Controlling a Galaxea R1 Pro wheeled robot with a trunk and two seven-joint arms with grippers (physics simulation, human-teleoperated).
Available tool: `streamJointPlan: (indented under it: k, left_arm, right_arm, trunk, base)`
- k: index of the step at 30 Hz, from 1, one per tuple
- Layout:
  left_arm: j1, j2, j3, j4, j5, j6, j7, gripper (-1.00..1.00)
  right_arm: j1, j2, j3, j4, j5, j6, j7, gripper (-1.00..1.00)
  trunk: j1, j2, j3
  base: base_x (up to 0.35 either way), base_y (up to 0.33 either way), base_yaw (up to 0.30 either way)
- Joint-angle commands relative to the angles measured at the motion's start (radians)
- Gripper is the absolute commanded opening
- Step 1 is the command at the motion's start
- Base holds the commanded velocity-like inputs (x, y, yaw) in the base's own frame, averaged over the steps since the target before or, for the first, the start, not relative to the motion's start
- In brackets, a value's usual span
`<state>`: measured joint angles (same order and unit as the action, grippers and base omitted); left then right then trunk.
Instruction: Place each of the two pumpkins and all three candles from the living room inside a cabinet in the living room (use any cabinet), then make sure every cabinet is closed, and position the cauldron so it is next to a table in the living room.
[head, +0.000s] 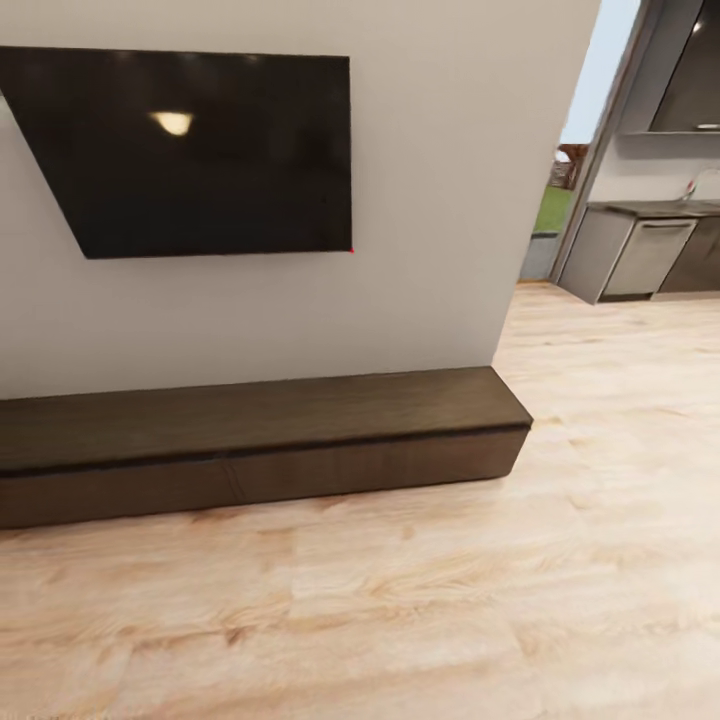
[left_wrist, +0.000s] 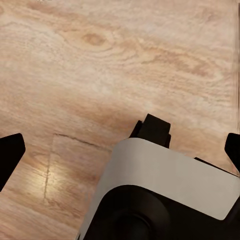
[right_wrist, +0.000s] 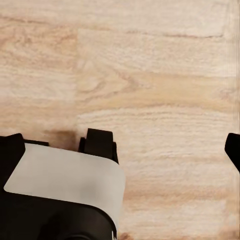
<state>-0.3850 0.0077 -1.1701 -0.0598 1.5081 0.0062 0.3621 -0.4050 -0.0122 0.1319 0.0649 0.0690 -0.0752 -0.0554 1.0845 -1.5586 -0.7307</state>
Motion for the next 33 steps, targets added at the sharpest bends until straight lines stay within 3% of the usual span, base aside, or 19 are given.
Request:
streamJointPlan:
  k: [1,11,33]
  left_arm:
    - [0.0,0.0,0.0,0.0,0.0,0.0,0.0,1.0]
    - [0.0,0.0,0.0,0.0,-0.003,0.001,0.0,1.0]
    - [0.0,-0.004,-0.001,0.0,-0.003,0.001,0.0,1.0]
  right_arm:
    - [0.0,0.0,0.0,0.0,0.0,0.0,0.0,1.0]
    - [0.0,0.0,0.0,-0.002,0.0,0.0,-0.001,1.0]
    - [0.0,0.0,0.001,-0.001,-0.001,0.002,0.003,1.0]
  trunk:
    - [0.0,0.0,0.0]
    - [0.0,0.0,0.0]
    - [0.0,0.0,0.001]
  base:
    - [0.289,-0.173,0.292]
    - [0.304,-0.145,0.172]
    - [0.324,-0.089,-0.047]
